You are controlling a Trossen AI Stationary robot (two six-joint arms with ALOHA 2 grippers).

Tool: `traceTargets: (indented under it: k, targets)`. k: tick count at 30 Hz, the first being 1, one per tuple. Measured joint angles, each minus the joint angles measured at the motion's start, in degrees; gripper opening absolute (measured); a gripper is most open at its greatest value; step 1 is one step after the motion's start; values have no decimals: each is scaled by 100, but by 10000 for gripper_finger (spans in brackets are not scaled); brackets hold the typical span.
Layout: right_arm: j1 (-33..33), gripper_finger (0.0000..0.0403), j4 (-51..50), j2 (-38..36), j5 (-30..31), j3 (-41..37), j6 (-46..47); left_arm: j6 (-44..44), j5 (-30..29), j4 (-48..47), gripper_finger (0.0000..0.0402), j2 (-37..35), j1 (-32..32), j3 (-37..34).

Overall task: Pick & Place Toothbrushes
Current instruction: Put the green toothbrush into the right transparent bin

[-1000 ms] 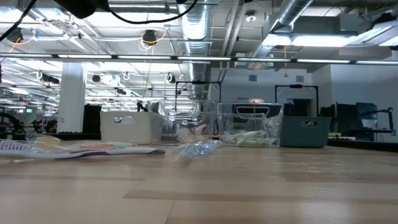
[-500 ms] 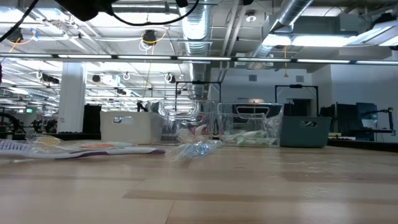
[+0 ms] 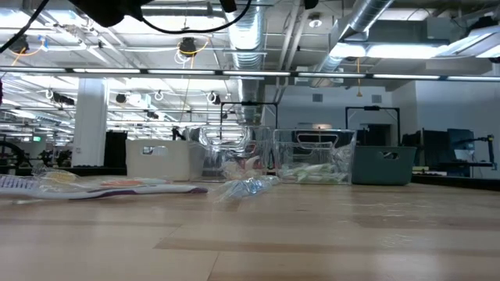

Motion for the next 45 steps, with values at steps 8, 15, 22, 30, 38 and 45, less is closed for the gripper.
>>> traceTargets:
  k: [8,15,22,30,38,45]
  targets:
    - [2,43,-83,0,-18,0,4,-11,39,-49,29,0,0,0]
    - [2,43,-187,0,24,0,62,-112,33,-113,70,0,-28,0]
    - [0,43,-330,0,44,0,156,-244,68,-359,135,-2,-35,7]
    - [-11,43,-384,-3,72,0,237,42,83,-1290,231,-539,-39,4]
    - [66,43,-1114,-333,380,-6,452,306,-586,-3222,270,-1721,-44,-136]
    - [-376,43,-2147,-891,668,8,876,105,-1235,-3595,261,-2489,-25,-924]
